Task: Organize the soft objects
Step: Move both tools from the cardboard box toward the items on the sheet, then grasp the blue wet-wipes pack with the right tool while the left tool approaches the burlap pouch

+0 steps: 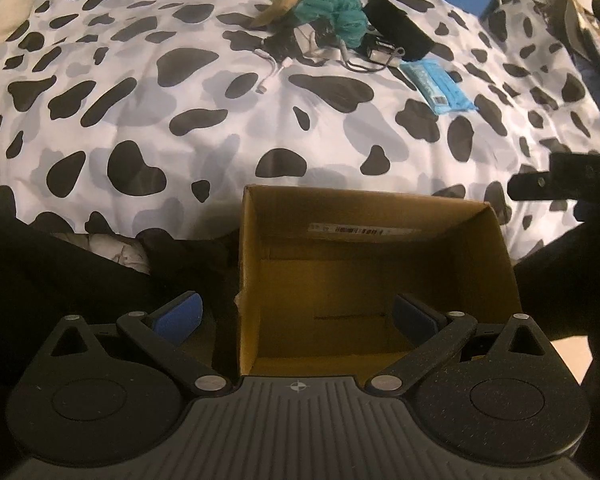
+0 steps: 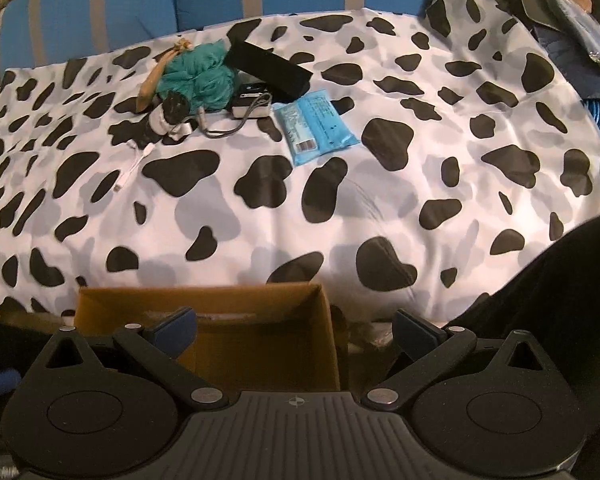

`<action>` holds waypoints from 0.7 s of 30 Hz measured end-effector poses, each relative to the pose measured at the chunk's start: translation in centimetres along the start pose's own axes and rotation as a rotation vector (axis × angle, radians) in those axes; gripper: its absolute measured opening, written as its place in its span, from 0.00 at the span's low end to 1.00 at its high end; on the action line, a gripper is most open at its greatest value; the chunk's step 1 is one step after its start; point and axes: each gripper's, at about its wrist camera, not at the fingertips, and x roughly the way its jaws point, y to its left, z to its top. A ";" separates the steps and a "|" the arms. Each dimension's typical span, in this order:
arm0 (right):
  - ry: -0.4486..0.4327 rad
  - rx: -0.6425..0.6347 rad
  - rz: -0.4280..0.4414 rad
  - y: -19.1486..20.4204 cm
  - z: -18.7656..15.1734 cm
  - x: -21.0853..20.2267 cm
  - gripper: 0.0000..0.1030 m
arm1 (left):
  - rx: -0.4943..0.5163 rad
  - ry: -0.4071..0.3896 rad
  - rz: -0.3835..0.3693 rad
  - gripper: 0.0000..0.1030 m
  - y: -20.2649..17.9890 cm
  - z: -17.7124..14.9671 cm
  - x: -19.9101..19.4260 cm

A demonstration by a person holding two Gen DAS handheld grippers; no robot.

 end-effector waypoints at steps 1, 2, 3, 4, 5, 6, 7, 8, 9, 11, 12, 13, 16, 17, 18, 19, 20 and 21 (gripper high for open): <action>0.001 0.002 -0.002 -0.1 0.5 0.3 1.00 | -0.011 -0.007 -0.008 1.00 0.1 0.1 -0.1; -0.001 0.001 -0.007 -0.3 1.1 0.6 1.00 | -0.021 -0.013 -0.019 1.00 0.3 0.2 -0.2; -0.006 -0.002 -0.016 -0.4 1.5 0.8 1.00 | -0.033 -0.021 -0.033 1.00 0.4 0.3 -0.3; -0.013 -0.009 -0.027 -0.6 2.0 1.1 1.00 | -0.046 -0.032 -0.048 1.00 0.5 0.5 -0.5; -0.021 -0.016 -0.041 -0.8 2.6 1.3 1.00 | -0.059 -0.045 -0.062 1.00 0.6 0.7 -0.7; -0.028 -0.027 -0.059 -1.0 3.1 1.6 1.00 | -0.071 -0.056 -0.075 1.00 0.6 0.9 -0.9; -0.037 -0.041 -0.076 -1.2 3.6 1.8 1.00 | -0.077 -0.066 -0.088 1.00 0.7 1.2 -1.0; -0.047 -0.055 -0.091 -1.5 4.0 2.0 1.00 | -0.079 -0.077 -0.100 1.00 0.6 1.4 -1.2; -0.057 -0.072 -0.108 -1.7 4.4 2.2 1.00 | -0.081 -0.090 -0.110 1.00 0.5 1.7 -1.4; -0.067 -0.095 -0.126 -2.2 4.7 2.5 1.00 | -0.085 -0.125 -0.129 1.00 0.1 2.4 -1.7; -0.072 -0.110 -0.132 -2.5 4.8 2.7 1.00 | -0.080 -0.138 -0.136 1.00 -0.1 2.7 -1.8; -0.072 -0.123 -0.135 -2.8 4.9 2.9 1.00 | -0.073 -0.156 -0.137 1.00 -0.4 3.1 -1.9; -0.069 -0.160 -0.142 -3.2 4.9 3.4 1.00 | -0.008 -0.153 -0.125 1.00 -1.5 4.8 -1.4; -0.071 -0.170 -0.135 -3.5 4.8 3.5 1.00 | 0.016 -0.152 -0.117 1.00 -1.8 5.4 -1.2; -0.076 -0.177 -0.123 -3.5 4.7 3.4 1.00 | 0.043 -0.154 -0.109 1.00 -2.2 6.0 -1.0; -0.082 -0.183 -0.108 -3.7 4.7 3.4 1.00 | 0.072 -0.156 -0.101 1.00 -2.6 6.7 -0.8; -0.088 -0.191 -0.093 -3.8 4.7 3.3 1.00 | 0.095 -0.160 -0.093 1.00 -2.9 7.3 -0.6; -0.095 -0.203 -0.074 -4.0 4.7 3.2 1.00 | 0.114 -0.164 -0.087 1.00 -3.2 7.8 -0.6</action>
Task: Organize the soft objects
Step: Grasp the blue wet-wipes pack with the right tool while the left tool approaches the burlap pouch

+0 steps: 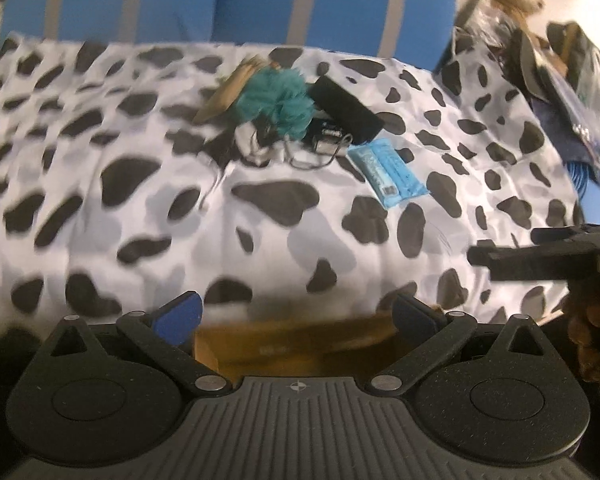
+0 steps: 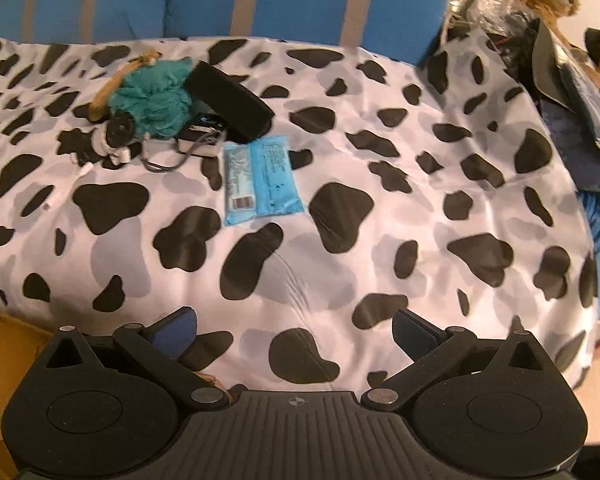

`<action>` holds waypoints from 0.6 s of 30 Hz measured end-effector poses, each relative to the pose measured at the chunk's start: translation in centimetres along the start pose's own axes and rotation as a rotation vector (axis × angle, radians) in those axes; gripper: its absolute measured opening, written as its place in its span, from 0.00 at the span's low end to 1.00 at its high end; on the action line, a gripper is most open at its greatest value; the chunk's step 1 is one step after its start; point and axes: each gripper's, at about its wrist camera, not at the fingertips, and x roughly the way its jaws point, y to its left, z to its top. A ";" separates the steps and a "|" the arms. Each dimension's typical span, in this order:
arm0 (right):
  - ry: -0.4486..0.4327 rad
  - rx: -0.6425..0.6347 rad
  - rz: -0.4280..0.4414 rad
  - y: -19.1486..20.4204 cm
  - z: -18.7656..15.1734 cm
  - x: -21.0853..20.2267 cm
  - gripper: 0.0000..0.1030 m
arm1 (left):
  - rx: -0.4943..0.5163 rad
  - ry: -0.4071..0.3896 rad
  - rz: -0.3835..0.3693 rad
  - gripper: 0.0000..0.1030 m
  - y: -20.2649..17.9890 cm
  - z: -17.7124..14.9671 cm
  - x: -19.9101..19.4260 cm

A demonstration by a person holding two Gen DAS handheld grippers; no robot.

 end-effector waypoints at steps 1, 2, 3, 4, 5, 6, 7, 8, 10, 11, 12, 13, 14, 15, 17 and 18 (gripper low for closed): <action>-0.009 -0.008 0.015 -0.1 0.0 -0.1 1.00 | 0.022 -0.004 0.005 1.00 -0.1 0.6 0.3; -0.023 -0.017 0.031 -0.2 0.0 -0.2 1.00 | 0.040 -0.011 0.009 1.00 -0.3 1.2 0.5; -0.038 -0.025 0.045 -0.3 0.1 -0.4 1.00 | 0.058 -0.019 0.011 1.00 -0.3 1.8 0.8; -0.049 -0.033 0.052 -0.4 0.2 -0.4 1.00 | 0.073 -0.025 0.012 1.00 -0.3 2.4 1.1; -0.059 -0.040 0.057 -0.6 0.4 -0.4 1.00 | 0.084 -0.031 0.009 1.00 -0.2 2.9 1.4; -0.070 -0.048 0.060 -0.7 0.7 -0.3 1.00 | 0.097 -0.034 0.005 1.00 -0.1 3.5 1.7; -0.078 -0.054 0.062 -0.8 1.0 -0.2 1.00 | 0.108 -0.034 0.005 1.00 0.0 4.0 2.0; -0.086 -0.064 0.065 -0.9 1.4 0.0 1.00 | 0.117 -0.034 0.012 1.00 0.2 4.5 2.4; -0.100 -0.083 0.064 -1.3 2.1 0.5 1.00 | 0.136 -0.048 0.024 1.00 0.6 5.4 2.9; -0.106 -0.092 0.064 -1.4 2.5 0.9 1.00 | 0.147 -0.056 0.027 1.00 0.9 5.9 3.1; -0.112 -0.098 0.069 -1.7 3.0 1.2 1.00 | 0.158 -0.065 0.034 1.00 1.2 6.4 3.3; -0.115 -0.098 0.073 -1.9 3.5 1.6 1.00 | 0.168 -0.070 0.045 1.00 1.5 7.0 3.6; -0.116 -0.094 0.077 -2.2 3.9 2.1 1.00 | 0.175 -0.075 0.053 1.00 1.8 7.6 3.9; -0.115 -0.084 0.080 -2.4 4.4 2.6 1.00 | 0.181 -0.082 0.059 1.00 2.1 8.2 4.2; -0.110 -0.065 0.100 -2.9 5.4 3.7 1.00 | 0.189 -0.098 0.075 1.00 2.7 9.3 4.8; -0.102 -0.056 0.110 -3.1 5.7 4.3 1.00 | 0.188 -0.118 0.097 1.00 3.0 9.8 5.0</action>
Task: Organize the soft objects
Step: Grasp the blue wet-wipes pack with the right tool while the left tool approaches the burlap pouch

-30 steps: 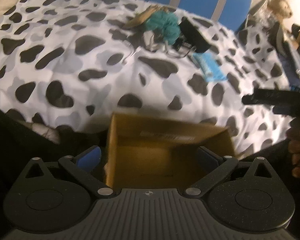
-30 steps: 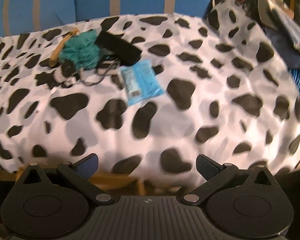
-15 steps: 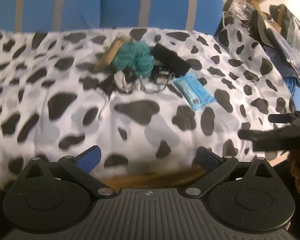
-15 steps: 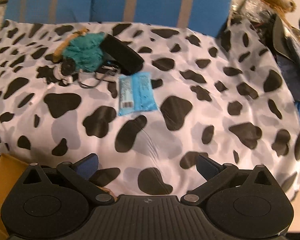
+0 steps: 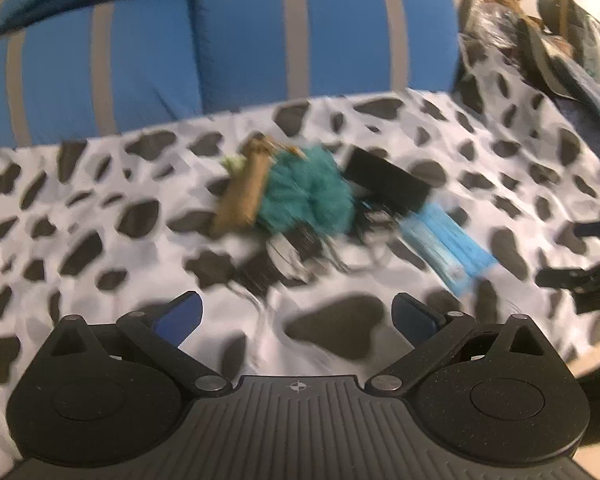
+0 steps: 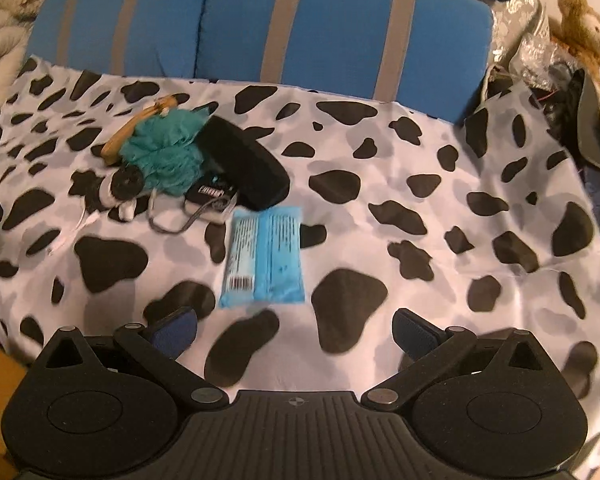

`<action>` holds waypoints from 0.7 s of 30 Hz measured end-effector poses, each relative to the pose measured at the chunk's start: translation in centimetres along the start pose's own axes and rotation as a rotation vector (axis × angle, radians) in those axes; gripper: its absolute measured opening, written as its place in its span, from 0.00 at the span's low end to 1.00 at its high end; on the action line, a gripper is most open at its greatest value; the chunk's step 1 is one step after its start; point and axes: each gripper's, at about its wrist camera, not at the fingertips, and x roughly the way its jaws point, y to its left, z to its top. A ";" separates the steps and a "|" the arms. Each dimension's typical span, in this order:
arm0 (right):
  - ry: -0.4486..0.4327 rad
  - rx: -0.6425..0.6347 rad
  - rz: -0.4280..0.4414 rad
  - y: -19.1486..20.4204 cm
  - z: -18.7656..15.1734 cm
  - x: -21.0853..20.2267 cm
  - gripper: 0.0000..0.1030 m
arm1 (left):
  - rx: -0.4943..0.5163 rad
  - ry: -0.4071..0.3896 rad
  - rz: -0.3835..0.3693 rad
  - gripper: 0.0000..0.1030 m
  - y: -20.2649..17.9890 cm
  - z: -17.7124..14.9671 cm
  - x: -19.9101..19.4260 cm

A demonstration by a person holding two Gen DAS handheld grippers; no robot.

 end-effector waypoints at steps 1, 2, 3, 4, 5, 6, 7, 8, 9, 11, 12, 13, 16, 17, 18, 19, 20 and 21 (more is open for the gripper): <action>0.010 0.012 0.016 -0.3 0.3 0.6 1.00 | -0.001 -0.014 0.015 1.00 0.3 0.4 0.3; 0.018 0.023 0.032 -0.5 0.6 1.2 1.00 | -0.004 -0.024 0.018 1.00 0.7 0.8 0.7; 0.022 0.034 0.037 -0.7 0.9 1.8 1.00 | -0.006 -0.030 0.015 1.00 1.0 1.1 1.0; 0.020 0.041 0.035 -0.7 1.1 2.3 1.00 | -0.011 -0.038 0.014 1.00 1.2 1.4 1.4; 0.016 0.045 0.030 -0.8 1.3 2.8 1.00 | -0.016 -0.045 0.013 1.00 1.5 1.6 1.8; 0.012 0.051 0.026 -0.9 1.6 3.3 1.00 | -0.023 -0.051 0.005 1.00 1.7 1.8 2.3; 0.011 0.057 0.029 -1.0 1.8 3.7 1.00 | -0.031 -0.052 -0.006 1.00 2.0 1.9 2.7; 0.011 0.063 0.036 -1.1 1.9 4.1 1.00 | -0.041 -0.053 -0.019 1.00 2.2 2.0 3.1; 0.010 0.068 0.042 -1.1 2.1 4.5 1.00 | -0.054 -0.057 -0.033 1.00 2.4 2.1 3.4; 0.008 0.059 0.032 -0.9 2.4 5.4 1.00 | -0.070 -0.077 -0.037 1.00 2.9 2.0 3.8; 0.003 0.041 0.023 -0.7 2.4 5.8 1.00 | -0.072 -0.098 -0.022 1.00 3.1 1.9 3.9; 0.004 0.020 0.009 -0.5 2.5 6.3 1.00 | -0.066 -0.124 -0.008 1.00 3.3 1.6 3.9; 0.030 -0.044 -0.061 0.5 2.4 8.1 1.00 | -0.041 -0.128 0.039 1.00 3.7 1.1 4.8; 0.034 -0.060 -0.089 0.8 2.3 8.6 1.00 | -0.043 -0.114 0.050 1.00 3.9 1.0 5.3; 0.041 -0.076 -0.097 1.1 2.3 9.2 1.00 | -0.052 -0.100 0.053 1.00 4.1 0.9 5.7; 0.049 -0.084 -0.077 1.3 2.3 9.7 1.00 | -0.062 -0.090 0.048 1.00 4.4 0.8 5.9; 0.056 -0.083 -0.051 1.5 2.4 10.2 1.00 | -0.069 -0.081 0.034 1.00 4.6 0.8 6.2; 0.062 -0.072 -0.026 1.6 2.6 10.6 1.00 | -0.071 -0.074 0.023 1.00 4.7 0.8 6.3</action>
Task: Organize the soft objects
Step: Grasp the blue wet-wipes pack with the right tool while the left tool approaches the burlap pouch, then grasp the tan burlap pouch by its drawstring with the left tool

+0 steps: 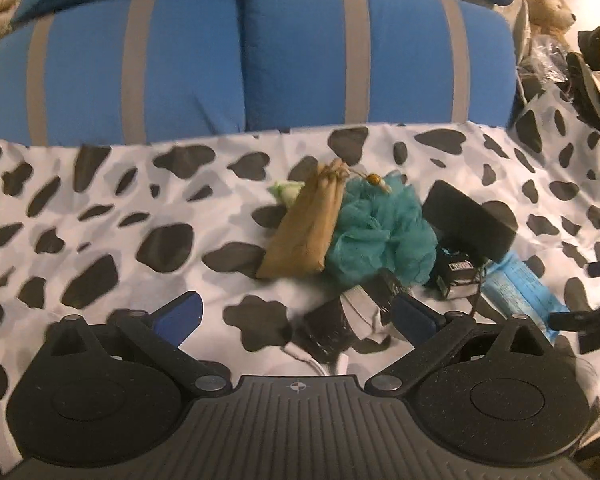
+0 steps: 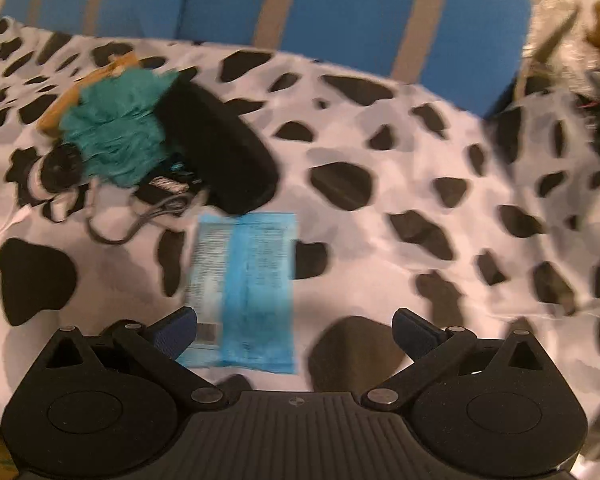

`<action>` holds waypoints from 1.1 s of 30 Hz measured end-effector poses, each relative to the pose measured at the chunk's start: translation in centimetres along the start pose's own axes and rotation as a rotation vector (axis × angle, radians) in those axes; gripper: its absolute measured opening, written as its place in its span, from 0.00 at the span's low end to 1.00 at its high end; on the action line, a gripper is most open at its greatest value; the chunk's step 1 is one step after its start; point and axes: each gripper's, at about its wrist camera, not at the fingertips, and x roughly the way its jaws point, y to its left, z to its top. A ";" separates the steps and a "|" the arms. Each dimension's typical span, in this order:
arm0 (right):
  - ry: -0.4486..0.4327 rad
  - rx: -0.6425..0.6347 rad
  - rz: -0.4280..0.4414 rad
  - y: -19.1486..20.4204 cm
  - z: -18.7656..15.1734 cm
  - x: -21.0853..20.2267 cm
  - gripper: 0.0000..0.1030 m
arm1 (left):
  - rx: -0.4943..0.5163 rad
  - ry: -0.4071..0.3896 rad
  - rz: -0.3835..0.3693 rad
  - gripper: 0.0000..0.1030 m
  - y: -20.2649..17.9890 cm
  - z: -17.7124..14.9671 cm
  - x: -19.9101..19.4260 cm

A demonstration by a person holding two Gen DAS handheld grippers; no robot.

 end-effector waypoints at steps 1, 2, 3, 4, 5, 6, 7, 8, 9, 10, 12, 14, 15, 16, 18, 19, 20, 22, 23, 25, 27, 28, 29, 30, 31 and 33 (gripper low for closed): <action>-0.001 0.013 0.015 0.2 0.3 0.3 1.00 | 0.002 0.002 -0.004 1.00 0.0 0.0 0.1; -0.006 0.023 0.027 0.3 0.5 0.6 1.00 | 0.009 -0.004 0.001 1.00 0.0 0.1 0.2; -0.012 0.028 0.035 0.6 0.8 1.1 1.00 | 0.015 -0.011 0.004 1.00 -0.1 0.0 0.2; -0.005 0.030 0.032 0.8 1.1 1.5 1.00 | 0.021 -0.014 0.004 1.00 -0.1 0.0 0.3; 0.014 0.027 0.019 1.0 1.4 2.1 1.00 | 0.032 -0.014 0.001 1.00 -0.2 0.1 0.4; 0.034 0.020 0.007 1.2 1.7 2.7 1.00 | 0.041 -0.010 0.001 1.00 -0.3 0.1 0.6; 0.045 0.015 0.000 1.3 1.8 3.2 1.00 | 0.048 -0.009 0.002 1.00 -0.3 0.2 0.8; 0.054 0.013 -0.005 1.3 1.8 3.8 1.00 | 0.053 -0.009 0.000 1.00 -0.4 0.3 1.0; 0.066 0.011 -0.010 1.3 1.9 4.3 0.99 | 0.059 -0.010 -0.006 1.00 -0.4 0.5 1.2; 0.080 0.012 -0.009 1.2 1.9 4.8 0.99 | 0.066 -0.011 -0.012 1.00 -0.4 0.7 1.5; 0.085 0.016 0.008 1.2 1.8 5.4 0.95 | 0.077 -0.016 -0.019 1.00 -0.5 1.1 2.0; 0.078 -0.001 0.010 1.4 1.6 5.7 0.93 | 0.081 -0.011 -0.030 1.00 -0.6 1.5 2.5; 0.067 -0.014 0.007 1.7 1.5 5.6 0.91 | 0.079 -0.007 -0.036 1.00 -0.6 1.6 2.8; 0.058 -0.029 0.011 2.0 1.5 5.5 0.88 | 0.076 -0.002 -0.040 1.00 -0.7 1.6 3.0; 0.045 -0.062 0.020 2.5 1.5 5.1 0.71 | 0.072 0.010 -0.056 0.99 -0.8 1.8 3.4; 0.046 -0.073 0.011 2.7 1.6 5.0 0.70 | 0.069 0.013 -0.060 0.99 -0.9 1.8 3.5; 0.054 -0.071 0.012 2.8 1.7 4.8 0.68 | 0.069 0.015 -0.066 0.96 -1.0 1.8 3.6; 0.079 -0.043 0.027 2.4 2.1 4.7 0.67 | 0.078 0.019 -0.077 0.85 -1.1 1.9 3.9; 0.088 -0.027 0.033 2.1 2.3 4.5 0.66 | 0.084 0.022 -0.076 0.84 -1.2 1.9 4.0; 0.094 0.002 0.032 1.6 2.5 3.9 0.66 | 0.099 0.018 -0.062 0.84 -1.4 1.9 4.3; 0.087 0.012 0.038 1.2 2.7 2.9 0.65 | 0.113 0.014 -0.043 0.83 -1.4 2.0 4.6; 0.080 0.016 0.038 1.0 2.7 2.3 0.65 | 0.114 0.013 -0.036 0.83 -1.5 2.1 4.8; 0.072 0.023 0.039 0.8 2.8 1.6 0.65 | 0.118 0.012 -0.031 0.83 -1.4 2.2 4.9; 0.063 0.036 0.044 0.5 2.9 0.8 0.65 | 0.126 0.010 -0.024 0.83 -1.5 2.3 5.0; 0.054 0.054 0.050 0.1 2.9 0.0 0.65 | 0.141 0.010 -0.018 0.83 -1.5 2.3 5.2; 0.032 0.099 0.075 -0.8 3.0 -1.5 0.65 | 0.178 0.006 -0.011 0.83 -1.7 2.2 5.4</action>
